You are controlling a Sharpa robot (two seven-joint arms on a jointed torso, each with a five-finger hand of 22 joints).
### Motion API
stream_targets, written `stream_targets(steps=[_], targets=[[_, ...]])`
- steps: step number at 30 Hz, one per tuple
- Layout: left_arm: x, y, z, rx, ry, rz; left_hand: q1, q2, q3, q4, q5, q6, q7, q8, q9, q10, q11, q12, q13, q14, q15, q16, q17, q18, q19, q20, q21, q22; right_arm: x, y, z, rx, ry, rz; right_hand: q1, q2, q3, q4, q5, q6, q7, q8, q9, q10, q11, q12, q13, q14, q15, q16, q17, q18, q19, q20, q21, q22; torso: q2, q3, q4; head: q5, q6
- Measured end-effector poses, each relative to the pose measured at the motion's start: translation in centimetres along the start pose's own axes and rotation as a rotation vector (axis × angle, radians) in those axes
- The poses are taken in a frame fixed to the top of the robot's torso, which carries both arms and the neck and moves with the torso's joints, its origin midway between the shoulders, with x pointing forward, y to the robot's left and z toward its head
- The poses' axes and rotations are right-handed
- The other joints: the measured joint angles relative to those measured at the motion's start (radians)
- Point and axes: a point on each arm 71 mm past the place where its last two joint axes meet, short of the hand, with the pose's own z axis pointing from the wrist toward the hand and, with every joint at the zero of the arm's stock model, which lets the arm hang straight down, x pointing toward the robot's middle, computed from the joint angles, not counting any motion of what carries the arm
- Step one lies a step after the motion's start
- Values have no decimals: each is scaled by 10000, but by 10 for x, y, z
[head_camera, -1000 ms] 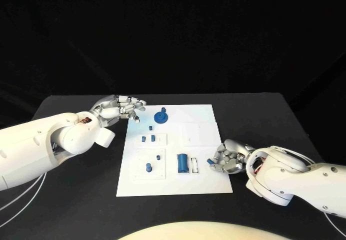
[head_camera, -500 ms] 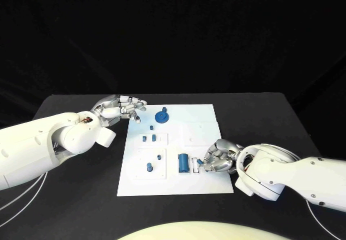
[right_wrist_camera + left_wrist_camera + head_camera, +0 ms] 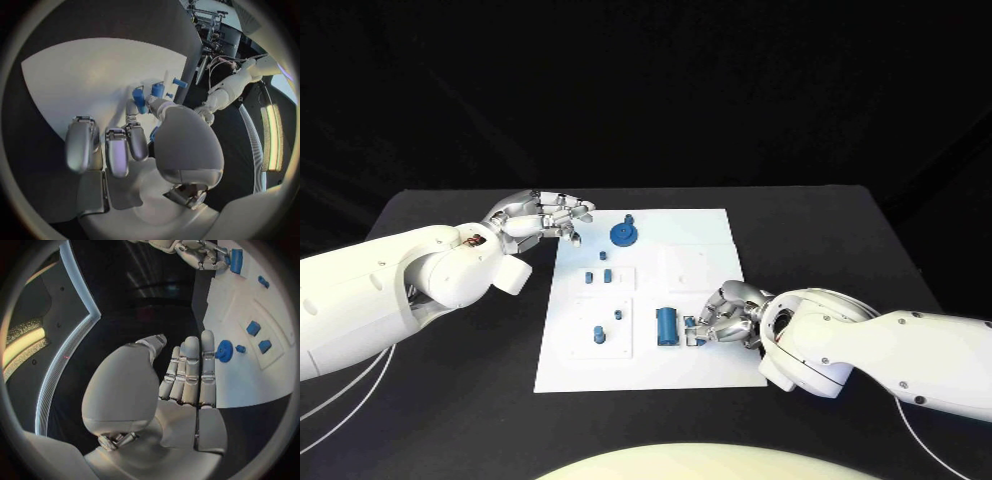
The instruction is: Assemble the parts on the task board
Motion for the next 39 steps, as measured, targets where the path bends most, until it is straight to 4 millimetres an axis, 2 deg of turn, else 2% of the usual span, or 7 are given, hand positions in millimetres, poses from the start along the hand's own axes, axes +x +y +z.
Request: stream_targets(steps=[21,22,23,25,27,32,39], targets=[[0,0,0,-20,16,11,0,0,0,0,0,0,0,40,1,0,0,-1,1,0,0,0,1,0,-1,-1,-39,-7,2,2,6,-27,174,-378,-268,130,-237,185,0,1,0,-41,-7,-1,1,0,0,0,0,0,7,0,0,0,0,6,-6,-6,-12,19,-12],[0,0,0,-21,19,10,0,0,0,0,0,0,0,40,1,0,0,-1,1,0,0,0,1,0,-1,-1,-39,-10,3,2,6,-46,174,-388,-320,82,-278,225,0,1,0,-42,-8,-1,1,0,0,0,0,0,7,0,0,0,-1,6,-6,-7,-12,19,-12],[0,0,0,-23,20,10,0,0,0,0,0,0,0,40,1,0,0,-1,1,0,0,0,1,0,-1,0,-39,-10,3,2,5,-61,177,-394,-400,159,-334,281,0,1,0,-43,-16,-1,1,0,0,0,0,0,7,0,0,0,0,6,-6,-6,-12,19,-9],[-1,0,0,-28,14,12,0,0,0,0,0,0,0,40,1,0,0,-1,1,0,0,0,1,0,-1,-1,-39,-10,4,3,5,-94,184,-404,-531,100,-513,372,0,1,0,-55,-39,-1,1,0,0,0,1,0,7,0,0,0,-1,6,-6,-6,-12,19,-7],[-1,0,0,-32,8,13,0,0,0,0,0,0,0,40,1,0,0,-1,1,0,0,0,1,0,-1,-1,-39,-10,4,3,5,-118,188,-409,-614,158,-637,445,0,9,-8,-70,-39,-1,1,0,0,-1,0,0,7,0,0,0,0,6,-6,-7,-11,23,-6],[-3,1,-1,-52,-30,19,0,0,0,0,0,0,0,40,1,0,0,-1,1,0,0,0,1,0,-1,-1,-39,-10,5,3,3,-157,195,-417,-976,155,-1067,484,0,31,-31,-120,-25,-2,1,0,0,0,1,0,6,0,0,0,-1,5,-5,-11,-4,35,-6],[-3,1,-1,-72,-38,13,0,0,0,0,0,0,0,40,1,0,0,-2,1,0,0,0,2,0,-1,-1,-39,-9,6,2,2,-187,228,-417,-1358,357,-1528,509,1,63,-63,-120,-15,-2,1,-1,-1,-1,0,0,5,0,0,0,-1,5,-10,-12,-10,58,-10]])
